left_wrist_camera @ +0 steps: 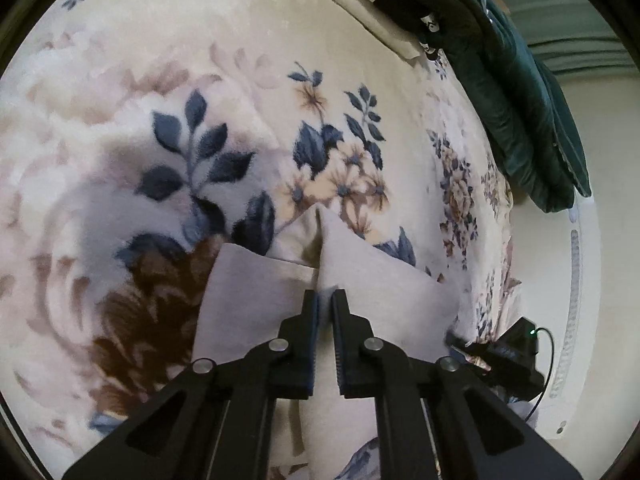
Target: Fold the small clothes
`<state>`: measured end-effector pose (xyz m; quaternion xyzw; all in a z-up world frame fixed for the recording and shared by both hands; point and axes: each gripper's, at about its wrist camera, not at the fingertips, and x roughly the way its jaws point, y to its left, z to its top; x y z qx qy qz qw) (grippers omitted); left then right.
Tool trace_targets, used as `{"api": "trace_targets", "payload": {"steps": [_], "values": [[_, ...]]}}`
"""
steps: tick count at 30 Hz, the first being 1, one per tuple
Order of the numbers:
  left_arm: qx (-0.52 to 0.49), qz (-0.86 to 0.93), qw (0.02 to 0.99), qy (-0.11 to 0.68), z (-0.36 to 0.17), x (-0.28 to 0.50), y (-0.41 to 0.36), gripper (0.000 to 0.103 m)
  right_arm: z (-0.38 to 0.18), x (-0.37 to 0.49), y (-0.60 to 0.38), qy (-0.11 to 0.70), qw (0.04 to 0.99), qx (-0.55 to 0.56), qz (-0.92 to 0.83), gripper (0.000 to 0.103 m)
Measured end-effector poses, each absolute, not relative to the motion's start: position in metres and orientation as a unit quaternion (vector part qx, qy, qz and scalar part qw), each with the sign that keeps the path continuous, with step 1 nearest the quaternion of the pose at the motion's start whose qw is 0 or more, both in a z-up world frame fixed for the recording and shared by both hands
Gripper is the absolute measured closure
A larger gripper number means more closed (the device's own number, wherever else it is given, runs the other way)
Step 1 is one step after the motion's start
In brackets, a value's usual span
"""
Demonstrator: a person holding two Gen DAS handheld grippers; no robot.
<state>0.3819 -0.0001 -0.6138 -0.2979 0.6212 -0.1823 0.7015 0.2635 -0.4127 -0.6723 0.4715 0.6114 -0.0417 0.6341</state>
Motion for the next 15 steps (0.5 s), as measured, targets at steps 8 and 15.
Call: {"api": "trace_targets", "payload": {"steps": [8,15], "values": [[-0.328,-0.197,0.671,0.635,-0.625,0.385,-0.021,0.054,-0.662,0.251,-0.421,0.566,0.647,0.507,-0.065,0.1],[-0.307,-0.185,0.69,0.629,-0.626,0.386,-0.022,0.085,-0.645,0.24,-0.437,0.547,0.664,0.495,-0.121,0.101]]}}
